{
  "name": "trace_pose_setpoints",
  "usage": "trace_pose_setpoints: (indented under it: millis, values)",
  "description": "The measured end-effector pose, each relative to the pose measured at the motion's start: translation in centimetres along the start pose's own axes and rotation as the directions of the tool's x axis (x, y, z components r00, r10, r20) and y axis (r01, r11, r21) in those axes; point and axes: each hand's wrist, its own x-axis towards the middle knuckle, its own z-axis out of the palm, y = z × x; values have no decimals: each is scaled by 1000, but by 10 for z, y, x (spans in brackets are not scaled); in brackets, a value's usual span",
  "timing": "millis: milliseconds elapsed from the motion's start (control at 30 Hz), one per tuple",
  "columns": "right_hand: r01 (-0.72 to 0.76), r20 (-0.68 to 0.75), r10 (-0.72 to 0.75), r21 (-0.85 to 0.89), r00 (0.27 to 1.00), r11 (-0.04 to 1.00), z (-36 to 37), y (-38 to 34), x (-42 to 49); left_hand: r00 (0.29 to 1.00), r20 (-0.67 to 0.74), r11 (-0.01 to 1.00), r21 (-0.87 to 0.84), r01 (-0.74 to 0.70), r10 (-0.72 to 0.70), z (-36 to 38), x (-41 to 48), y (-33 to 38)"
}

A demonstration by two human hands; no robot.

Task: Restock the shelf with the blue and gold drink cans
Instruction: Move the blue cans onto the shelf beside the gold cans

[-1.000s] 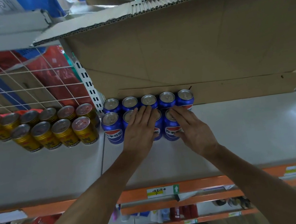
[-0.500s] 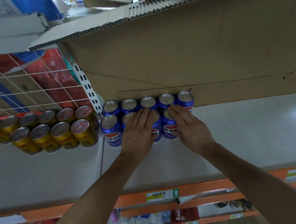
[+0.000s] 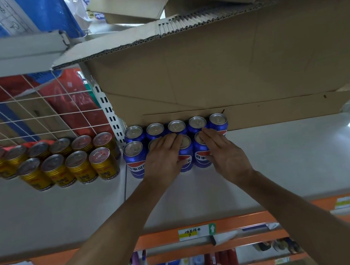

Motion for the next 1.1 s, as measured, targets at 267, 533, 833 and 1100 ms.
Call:
trace_pose_setpoints:
  millis: [267, 533, 833, 1100]
  values:
    - [1, 27, -1, 15, 1000, 1000, -1, 4, 0, 1000, -1, 1000, 16, 21, -21, -2, -2, 3]
    - [-8, 27, 8, -3, 1000, 1000, -3, -1, 0, 1000, 26, 1000, 21, 7, -8, -2, -1, 2]
    - [-46, 45, 50, -92, 998, 995, -17, -11, -13, 999, 50, 1000, 25, -18, 16, -5, -11, -4]
    - [-80, 98, 91, -117, 991, 990, -41, -27, -60, 999, 39, 993, -118, -24, 29, -25, -55, 9]
